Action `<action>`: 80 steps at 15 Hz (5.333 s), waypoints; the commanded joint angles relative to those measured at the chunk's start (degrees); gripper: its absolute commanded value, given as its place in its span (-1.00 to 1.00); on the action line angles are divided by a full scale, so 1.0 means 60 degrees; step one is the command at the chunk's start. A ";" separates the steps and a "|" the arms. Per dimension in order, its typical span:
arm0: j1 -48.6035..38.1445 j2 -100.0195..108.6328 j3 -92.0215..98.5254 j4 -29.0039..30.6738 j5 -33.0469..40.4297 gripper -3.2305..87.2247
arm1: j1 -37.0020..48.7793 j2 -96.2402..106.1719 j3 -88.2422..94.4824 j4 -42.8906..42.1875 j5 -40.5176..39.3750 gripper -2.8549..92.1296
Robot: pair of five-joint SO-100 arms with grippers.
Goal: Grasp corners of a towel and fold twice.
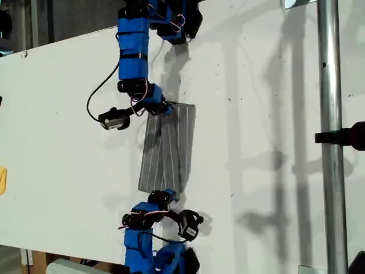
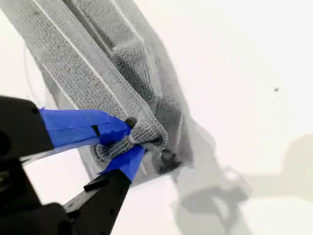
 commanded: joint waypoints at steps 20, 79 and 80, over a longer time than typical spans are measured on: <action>-0.2856 -0.2959 -0.3413 0.1494 0.3560 -0.98 | 0.0791 0.3135 0.3809 -0.2065 0.0000 -0.94; 0.1919 1.6040 0.9360 0.0176 -0.2124 -0.98 | 0.2607 -0.1934 0.3120 -0.8262 0.5010 -0.36; 0.1919 1.6040 0.9360 0.0176 -0.2139 -0.98 | 0.2681 -0.2271 0.2754 -0.8291 0.5024 -0.48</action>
